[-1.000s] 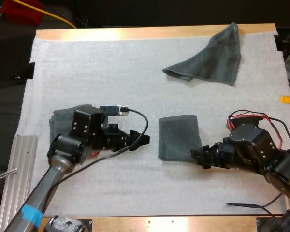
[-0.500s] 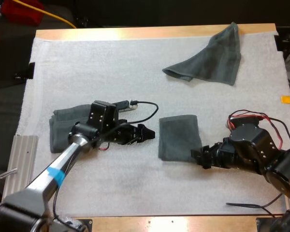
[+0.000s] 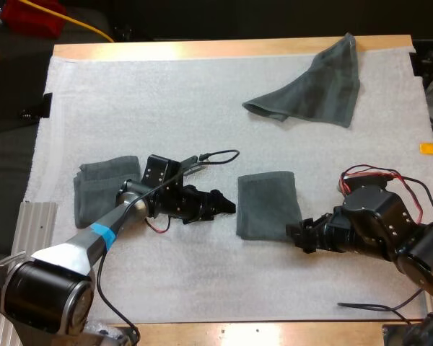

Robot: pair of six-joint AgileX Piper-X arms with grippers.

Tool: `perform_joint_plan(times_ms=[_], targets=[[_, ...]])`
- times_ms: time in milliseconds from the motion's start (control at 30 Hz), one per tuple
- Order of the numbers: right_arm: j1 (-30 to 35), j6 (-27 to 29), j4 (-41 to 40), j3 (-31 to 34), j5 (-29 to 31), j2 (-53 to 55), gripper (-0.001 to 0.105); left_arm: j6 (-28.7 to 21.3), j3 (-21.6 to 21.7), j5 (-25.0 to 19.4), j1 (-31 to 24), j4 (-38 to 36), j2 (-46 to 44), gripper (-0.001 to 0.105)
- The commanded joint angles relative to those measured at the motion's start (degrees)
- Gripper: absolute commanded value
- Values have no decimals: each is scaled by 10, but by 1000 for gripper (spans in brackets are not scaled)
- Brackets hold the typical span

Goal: Pick towel from pile, fold and stack

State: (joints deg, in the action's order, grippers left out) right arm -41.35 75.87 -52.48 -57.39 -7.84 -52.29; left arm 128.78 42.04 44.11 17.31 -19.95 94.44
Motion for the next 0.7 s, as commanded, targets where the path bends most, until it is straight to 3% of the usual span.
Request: perform_joint_plan(times_ms=[0, 433, 667], targets=[[-1, -1, -5, -1, 3, 3, 74, 5, 6, 10, 1, 8, 4, 70], [-1, -1, -5, -1, 3, 3, 74, 41, 39, 50, 7, 4, 32, 70], [-1, -1, -11, -1, 3, 3, 74, 60, 50, 24, 31, 2, 34, 71]])
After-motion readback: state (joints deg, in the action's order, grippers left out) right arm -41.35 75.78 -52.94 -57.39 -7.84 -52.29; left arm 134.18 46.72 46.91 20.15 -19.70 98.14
